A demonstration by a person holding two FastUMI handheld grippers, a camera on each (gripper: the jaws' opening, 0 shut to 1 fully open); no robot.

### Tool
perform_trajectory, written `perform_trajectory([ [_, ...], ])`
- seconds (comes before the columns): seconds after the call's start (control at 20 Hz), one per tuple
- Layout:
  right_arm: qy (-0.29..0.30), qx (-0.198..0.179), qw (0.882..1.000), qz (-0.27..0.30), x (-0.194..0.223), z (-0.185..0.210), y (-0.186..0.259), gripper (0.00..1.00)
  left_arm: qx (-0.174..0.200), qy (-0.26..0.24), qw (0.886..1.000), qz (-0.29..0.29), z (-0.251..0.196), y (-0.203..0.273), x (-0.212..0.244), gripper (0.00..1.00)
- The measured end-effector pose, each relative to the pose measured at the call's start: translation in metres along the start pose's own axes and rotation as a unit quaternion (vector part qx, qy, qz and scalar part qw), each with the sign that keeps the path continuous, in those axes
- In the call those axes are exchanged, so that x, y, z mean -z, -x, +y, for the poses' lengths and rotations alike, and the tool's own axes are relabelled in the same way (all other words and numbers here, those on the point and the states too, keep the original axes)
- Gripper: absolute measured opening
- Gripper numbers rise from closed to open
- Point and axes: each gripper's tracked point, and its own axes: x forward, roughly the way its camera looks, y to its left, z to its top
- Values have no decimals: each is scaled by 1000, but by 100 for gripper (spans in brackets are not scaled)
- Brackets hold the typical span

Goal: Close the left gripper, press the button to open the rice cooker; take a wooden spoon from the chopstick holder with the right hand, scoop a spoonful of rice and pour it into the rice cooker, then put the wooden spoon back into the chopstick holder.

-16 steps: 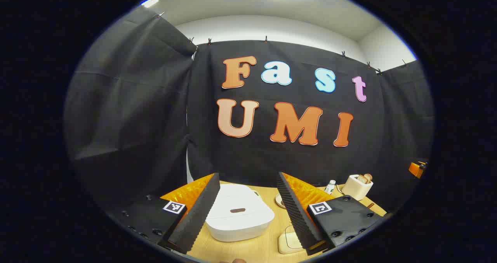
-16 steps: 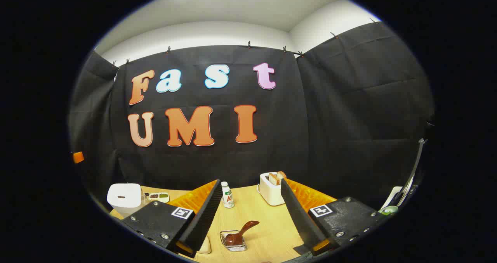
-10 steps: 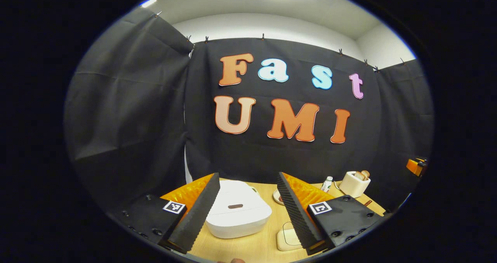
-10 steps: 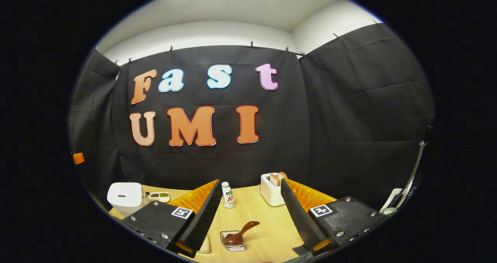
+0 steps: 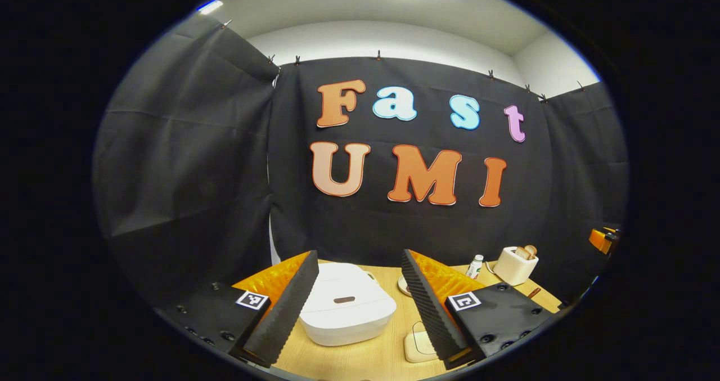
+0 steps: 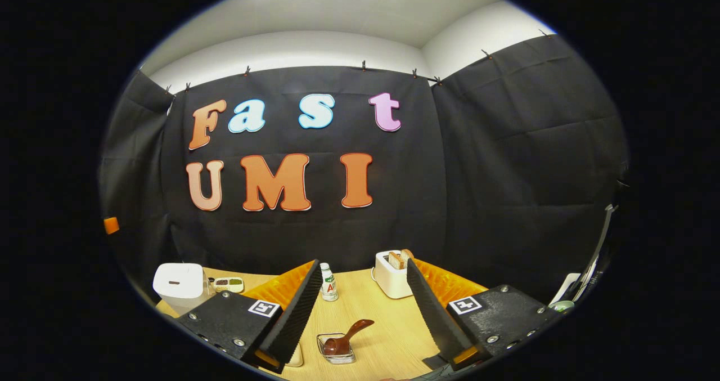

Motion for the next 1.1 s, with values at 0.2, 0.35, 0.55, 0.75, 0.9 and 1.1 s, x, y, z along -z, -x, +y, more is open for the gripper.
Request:
perform_trajectory([
  [0.2, 10, 0, 1000, -1, 0, 1, 3, 94, 3, 4, 1000, 4, 2, 3, 1, 100],
  [0.35, 10, -5, 1000, -3, -2, 4, 4, 94, 0, 3, 1000, 12, 8, 0, 5, 92],
  [0.55, 27, -21, 999, -2, 1, 17, 4, 93, 0, -13, 1000, 17, 13, 1, 8, 63],
  [0.75, 45, -31, 998, -5, 0, 27, 4, 89, -13, -14, 1000, 6, 21, 0, 1, 11],
  [0.9, 47, -31, 998, -1, 2, 28, 4, 94, -15, -10, 1000, 11, 28, 2, 6, 6],
  [1.1, 39, -35, 999, 2, 4, 30, 2, 94, -5, -9, 1000, 24, 30, -9, 6, 4],
])
